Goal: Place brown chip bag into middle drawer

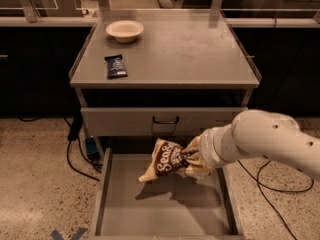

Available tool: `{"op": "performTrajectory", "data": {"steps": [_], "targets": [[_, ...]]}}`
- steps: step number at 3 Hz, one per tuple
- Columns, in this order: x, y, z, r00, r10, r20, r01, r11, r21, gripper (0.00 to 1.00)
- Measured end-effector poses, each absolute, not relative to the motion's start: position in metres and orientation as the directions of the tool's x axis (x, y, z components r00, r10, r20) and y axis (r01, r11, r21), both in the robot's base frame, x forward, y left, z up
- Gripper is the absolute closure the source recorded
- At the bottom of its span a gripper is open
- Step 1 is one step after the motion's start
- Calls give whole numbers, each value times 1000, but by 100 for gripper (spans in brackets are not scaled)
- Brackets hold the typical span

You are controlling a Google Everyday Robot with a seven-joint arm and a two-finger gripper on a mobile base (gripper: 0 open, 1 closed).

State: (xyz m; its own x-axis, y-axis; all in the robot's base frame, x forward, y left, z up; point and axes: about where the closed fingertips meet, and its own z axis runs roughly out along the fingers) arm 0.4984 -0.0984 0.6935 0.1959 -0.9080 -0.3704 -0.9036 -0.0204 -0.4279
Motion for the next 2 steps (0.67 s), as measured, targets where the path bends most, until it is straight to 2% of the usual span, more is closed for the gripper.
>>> {"op": "performTrajectory", "data": {"steps": [1, 2], "targets": [[494, -90, 633, 184, -892, -414, -924, -13, -383, 100], [499, -89, 587, 167, -902, -397, -930, -11, -367, 100]]}}
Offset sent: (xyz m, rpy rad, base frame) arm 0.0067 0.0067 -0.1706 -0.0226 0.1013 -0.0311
